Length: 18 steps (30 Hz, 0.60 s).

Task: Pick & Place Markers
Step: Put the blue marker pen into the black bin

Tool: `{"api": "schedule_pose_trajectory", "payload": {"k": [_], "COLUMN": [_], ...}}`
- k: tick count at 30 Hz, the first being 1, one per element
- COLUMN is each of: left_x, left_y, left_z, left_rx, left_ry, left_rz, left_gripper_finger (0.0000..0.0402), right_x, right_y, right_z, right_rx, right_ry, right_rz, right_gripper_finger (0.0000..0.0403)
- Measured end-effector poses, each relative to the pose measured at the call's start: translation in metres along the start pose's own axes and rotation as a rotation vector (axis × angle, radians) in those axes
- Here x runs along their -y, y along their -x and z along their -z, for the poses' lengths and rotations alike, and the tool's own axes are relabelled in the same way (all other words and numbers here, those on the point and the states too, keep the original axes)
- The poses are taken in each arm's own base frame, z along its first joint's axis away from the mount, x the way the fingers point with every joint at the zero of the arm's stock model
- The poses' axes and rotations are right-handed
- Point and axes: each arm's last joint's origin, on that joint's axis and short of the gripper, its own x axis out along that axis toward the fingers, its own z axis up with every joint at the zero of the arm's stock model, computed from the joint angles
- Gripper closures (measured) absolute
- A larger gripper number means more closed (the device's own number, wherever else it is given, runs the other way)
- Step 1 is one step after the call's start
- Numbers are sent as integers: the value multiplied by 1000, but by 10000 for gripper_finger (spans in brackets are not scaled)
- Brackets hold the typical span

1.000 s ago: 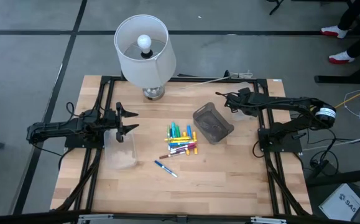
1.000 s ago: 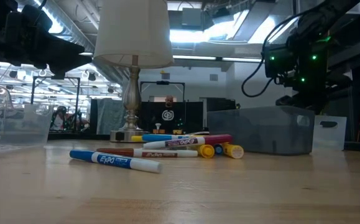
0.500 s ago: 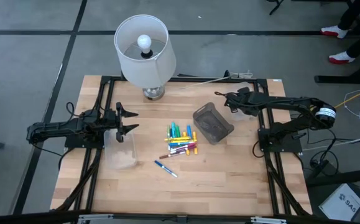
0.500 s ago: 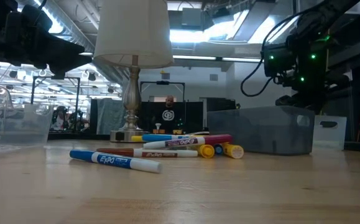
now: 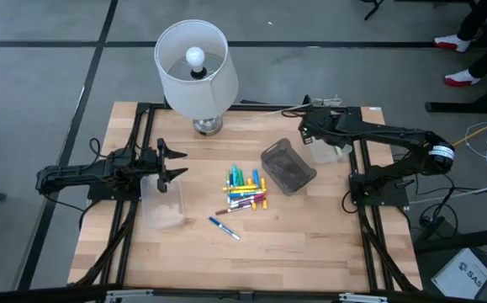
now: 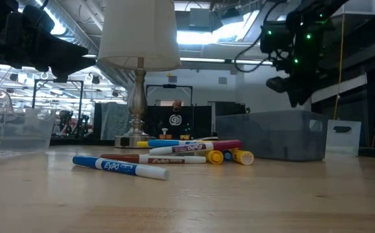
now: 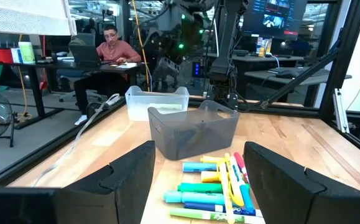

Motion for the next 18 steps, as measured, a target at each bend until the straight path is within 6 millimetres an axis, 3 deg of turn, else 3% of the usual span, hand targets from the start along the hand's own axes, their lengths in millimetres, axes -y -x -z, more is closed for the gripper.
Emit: {"api": "schedule_pose_trajectory", "payload": {"k": [18], "left_x": [0], "left_y": [0], "left_z": [0], "left_rx": [1], "left_ry": [0], "left_rz": [0], "left_gripper_finger": [160], "right_x": [-43], "right_y": [50], "right_z": [1], "right_rx": [187], "right_ry": [86], "right_rz": [-305], "right_gripper_finger": [289]}}
